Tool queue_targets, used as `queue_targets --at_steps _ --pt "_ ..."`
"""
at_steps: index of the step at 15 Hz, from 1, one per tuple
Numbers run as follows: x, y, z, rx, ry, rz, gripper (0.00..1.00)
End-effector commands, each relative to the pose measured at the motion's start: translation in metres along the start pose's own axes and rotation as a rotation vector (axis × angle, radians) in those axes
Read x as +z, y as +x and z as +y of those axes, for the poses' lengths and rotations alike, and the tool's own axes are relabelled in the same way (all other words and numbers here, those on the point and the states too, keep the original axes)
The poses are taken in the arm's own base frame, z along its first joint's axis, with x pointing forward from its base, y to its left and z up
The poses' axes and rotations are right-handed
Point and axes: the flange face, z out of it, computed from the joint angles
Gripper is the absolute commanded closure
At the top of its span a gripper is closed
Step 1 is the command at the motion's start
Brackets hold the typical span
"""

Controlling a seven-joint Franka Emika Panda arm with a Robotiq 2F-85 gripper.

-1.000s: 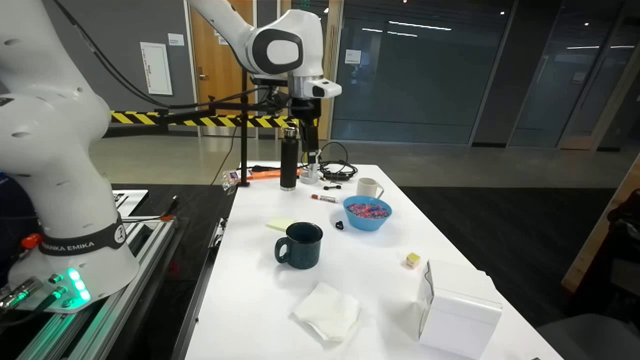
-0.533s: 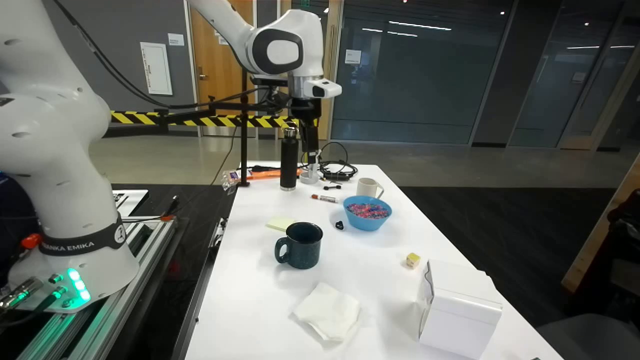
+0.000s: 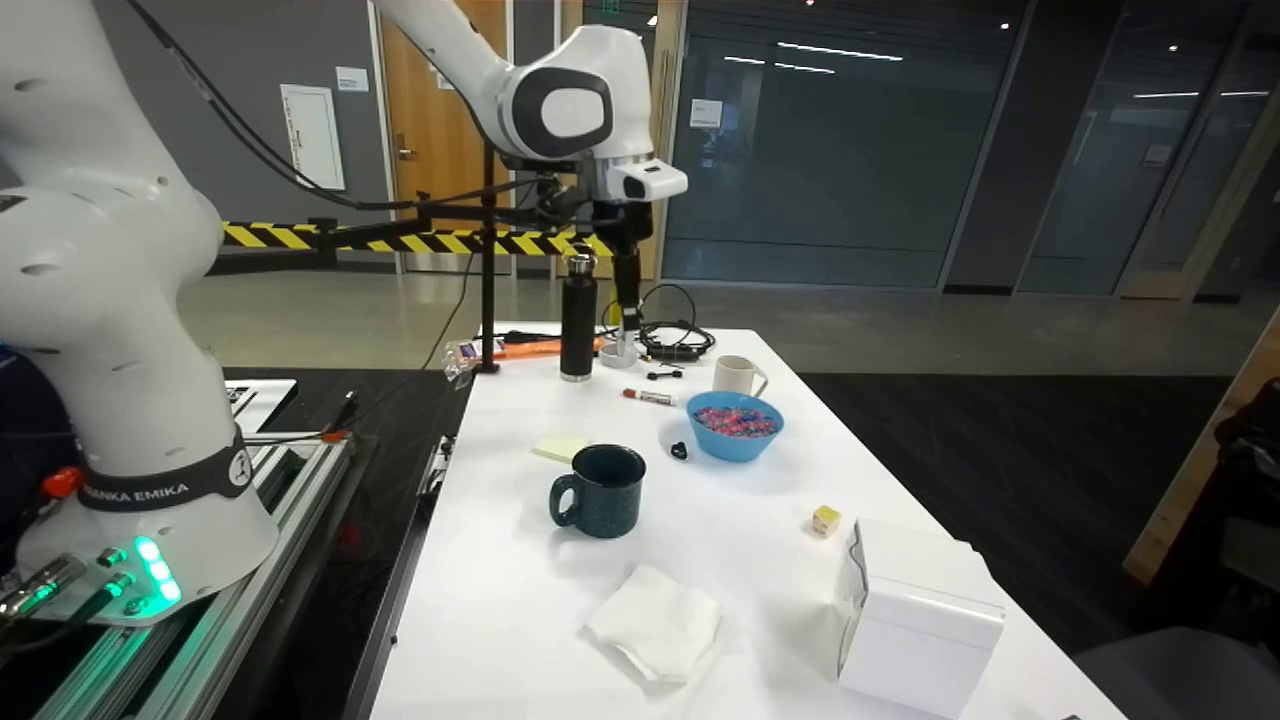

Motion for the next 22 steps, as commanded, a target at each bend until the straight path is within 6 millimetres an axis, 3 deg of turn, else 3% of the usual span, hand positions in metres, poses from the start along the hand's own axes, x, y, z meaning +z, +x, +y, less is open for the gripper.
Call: queue_targets --at_steps 1,5,10,15,22 --pt "0.002 0.010 -0.001 0.063 -0.019 0.040 0.00" --pt "0.004 0.024 0.006 0.120 -0.045 0.076 0.00" --pt "0.009 0.052 0.035 0.213 -0.107 0.117 0.00" --pt "0.027 0.068 0.066 0.321 -0.174 0.133 0.00" --pt "0.048 0.083 0.086 0.596 -0.223 0.150 0.00"
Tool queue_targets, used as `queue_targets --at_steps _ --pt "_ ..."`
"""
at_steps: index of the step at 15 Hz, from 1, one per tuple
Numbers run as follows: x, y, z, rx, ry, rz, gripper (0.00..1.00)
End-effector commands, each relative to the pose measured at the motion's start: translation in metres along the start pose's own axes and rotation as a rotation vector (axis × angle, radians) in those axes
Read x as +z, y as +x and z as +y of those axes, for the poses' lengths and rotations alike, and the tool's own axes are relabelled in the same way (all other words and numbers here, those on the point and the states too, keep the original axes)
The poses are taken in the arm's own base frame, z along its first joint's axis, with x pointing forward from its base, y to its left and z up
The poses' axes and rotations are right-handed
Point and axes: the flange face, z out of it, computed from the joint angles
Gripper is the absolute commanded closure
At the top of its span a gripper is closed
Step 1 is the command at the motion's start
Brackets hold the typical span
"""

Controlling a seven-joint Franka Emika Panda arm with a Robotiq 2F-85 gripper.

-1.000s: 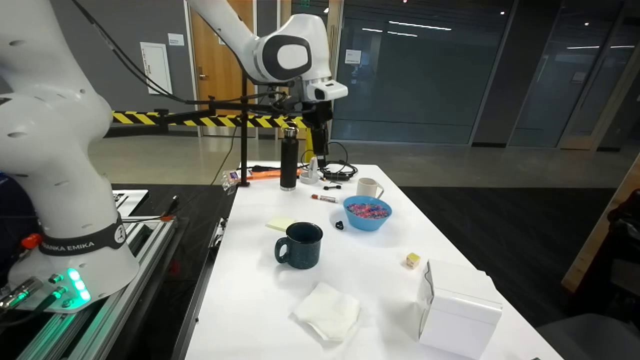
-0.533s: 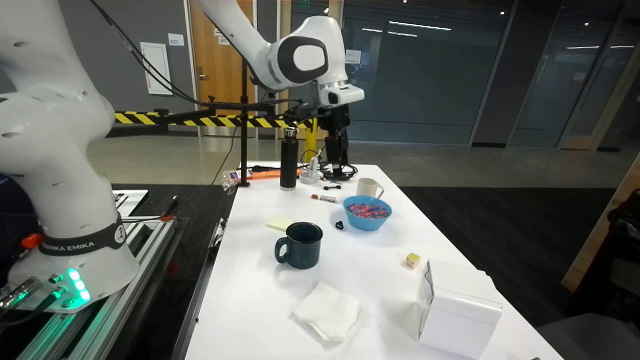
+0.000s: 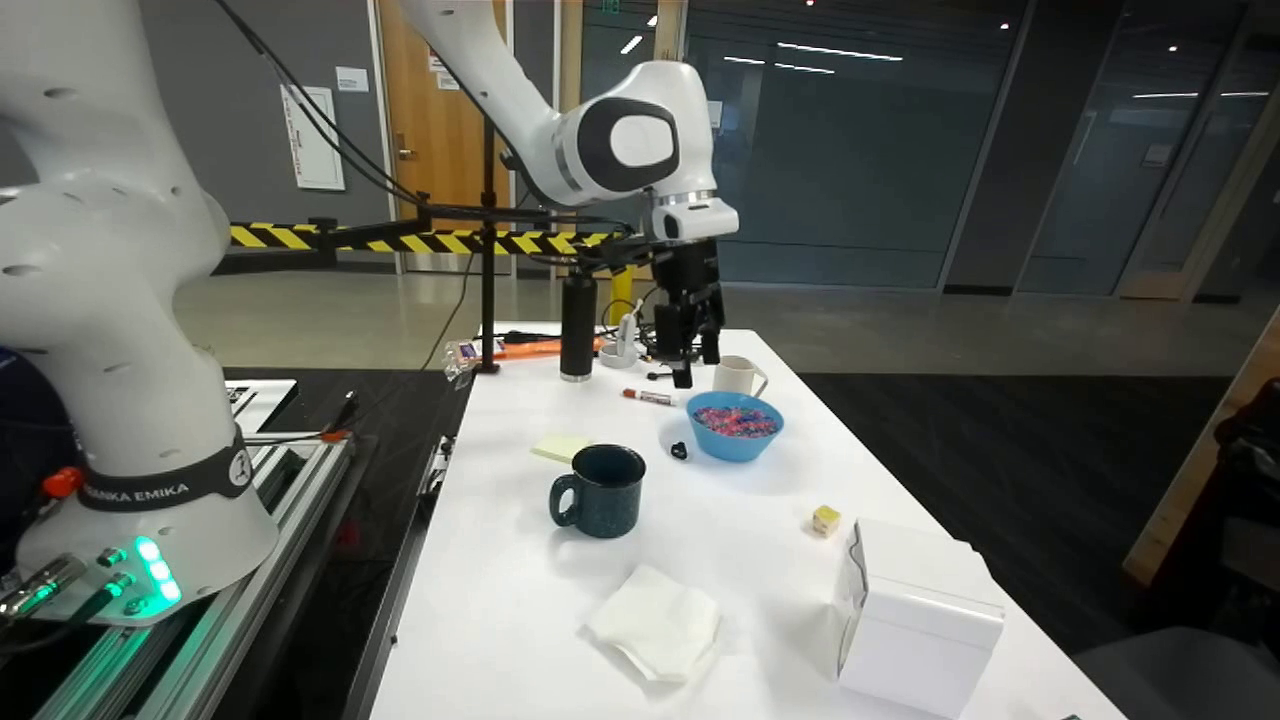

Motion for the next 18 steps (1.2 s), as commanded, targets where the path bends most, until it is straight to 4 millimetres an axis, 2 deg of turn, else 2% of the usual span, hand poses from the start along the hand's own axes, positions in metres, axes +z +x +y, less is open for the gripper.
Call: queue_targets --at_steps 1,8,10,13,18 --pt "0.010 0.014 -0.002 0.153 -0.051 0.037 0.00" --pt "0.015 0.010 0.004 0.143 -0.042 0.012 0.00" --pt "0.012 0.002 -0.001 0.095 -0.030 0.005 0.00" --pt "0.022 0.002 -0.009 0.202 -0.079 -0.049 0.00" --pt "0.036 0.008 -0.006 0.329 -0.140 -0.117 0.00"
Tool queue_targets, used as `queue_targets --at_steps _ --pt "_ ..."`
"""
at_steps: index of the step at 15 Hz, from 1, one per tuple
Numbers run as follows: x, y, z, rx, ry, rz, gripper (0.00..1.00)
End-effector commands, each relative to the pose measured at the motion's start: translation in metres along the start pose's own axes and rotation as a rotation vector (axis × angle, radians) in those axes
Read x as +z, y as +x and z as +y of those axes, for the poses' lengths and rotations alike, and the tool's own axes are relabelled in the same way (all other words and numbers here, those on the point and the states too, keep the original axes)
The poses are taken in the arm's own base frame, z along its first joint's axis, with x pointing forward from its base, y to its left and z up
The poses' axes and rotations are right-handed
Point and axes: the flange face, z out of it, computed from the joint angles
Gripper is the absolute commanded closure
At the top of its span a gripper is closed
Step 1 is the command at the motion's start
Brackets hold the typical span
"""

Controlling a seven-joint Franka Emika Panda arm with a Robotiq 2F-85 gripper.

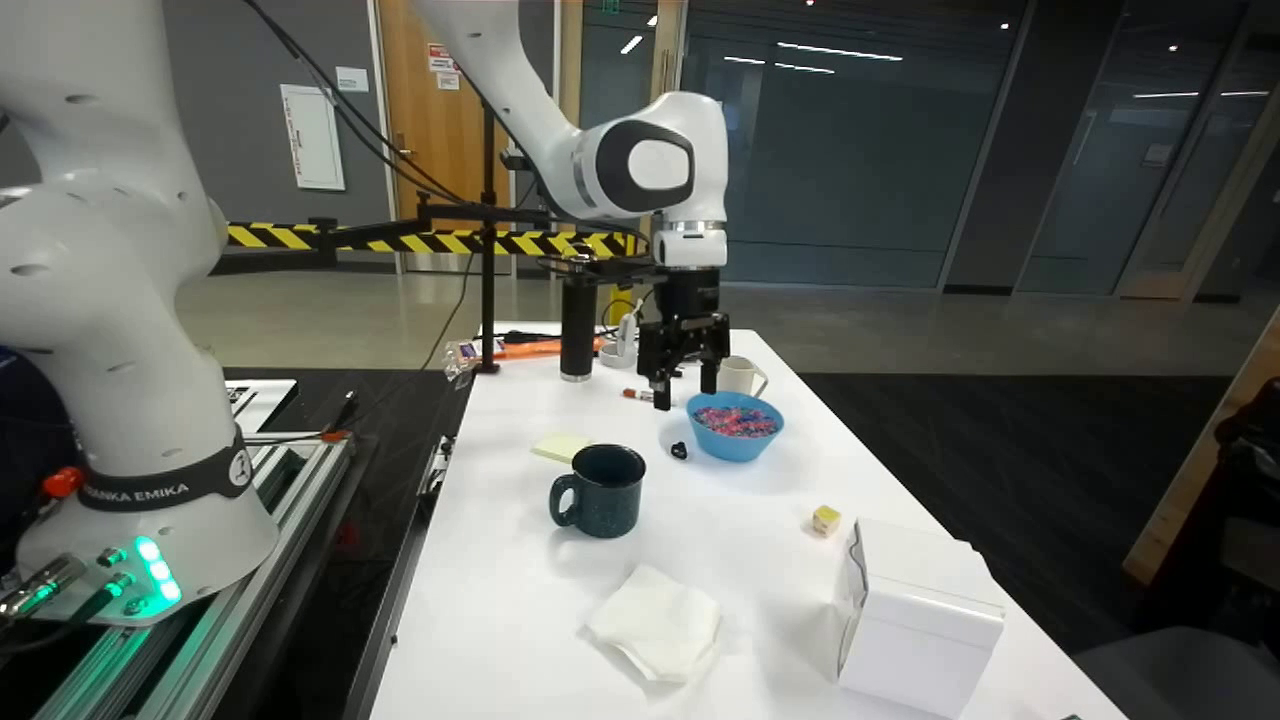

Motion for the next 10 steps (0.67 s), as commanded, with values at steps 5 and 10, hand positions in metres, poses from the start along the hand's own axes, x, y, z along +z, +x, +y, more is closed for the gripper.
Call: queue_targets --at_steps 5,10 --pt "0.012 0.022 -0.004 0.031 -0.096 -0.098 0.00" --pt "0.024 0.036 0.000 -0.082 -0.173 -0.110 0.00"
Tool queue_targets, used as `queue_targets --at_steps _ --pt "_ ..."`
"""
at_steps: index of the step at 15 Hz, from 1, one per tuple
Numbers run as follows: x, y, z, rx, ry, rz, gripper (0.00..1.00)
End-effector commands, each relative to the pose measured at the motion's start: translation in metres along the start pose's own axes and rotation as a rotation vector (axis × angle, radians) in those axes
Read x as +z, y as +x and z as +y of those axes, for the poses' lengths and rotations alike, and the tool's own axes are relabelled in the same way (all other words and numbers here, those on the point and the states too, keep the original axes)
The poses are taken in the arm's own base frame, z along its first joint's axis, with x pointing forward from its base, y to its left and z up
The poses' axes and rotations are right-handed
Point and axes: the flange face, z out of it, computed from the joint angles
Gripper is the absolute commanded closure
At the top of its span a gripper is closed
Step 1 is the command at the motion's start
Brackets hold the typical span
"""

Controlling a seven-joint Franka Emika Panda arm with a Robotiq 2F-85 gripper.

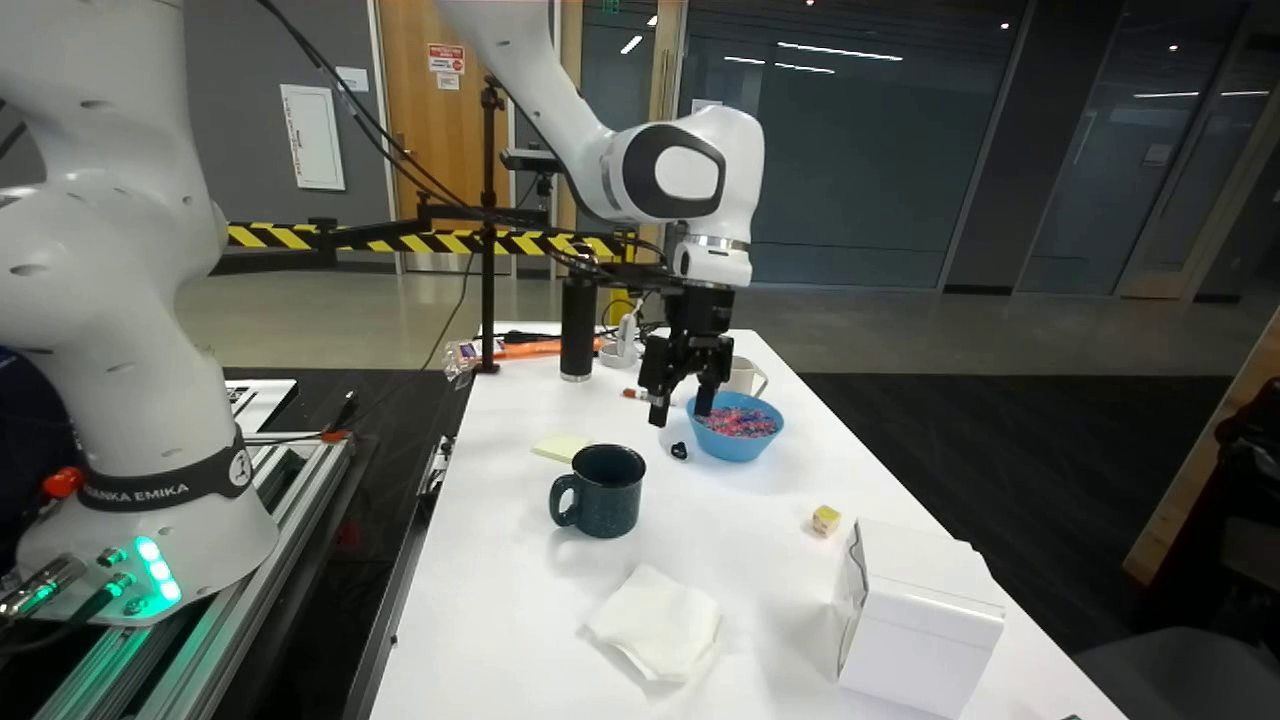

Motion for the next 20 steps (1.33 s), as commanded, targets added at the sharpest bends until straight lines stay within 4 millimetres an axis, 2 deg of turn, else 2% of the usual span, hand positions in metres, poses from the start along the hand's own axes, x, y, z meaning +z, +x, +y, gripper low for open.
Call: queue_targets --at_steps 1,6,11,16,20 --pt "0.006 0.013 -0.005 -0.046 -0.039 -0.025 0.00" --pt "0.024 0.023 -0.017 0.070 0.010 -0.080 0.00" --pt "0.037 0.037 -0.019 0.117 0.023 -0.106 0.00" --pt "0.041 0.065 -0.010 0.195 0.056 -0.093 0.00" --pt "0.049 0.093 0.001 0.384 0.097 -0.116 0.00"
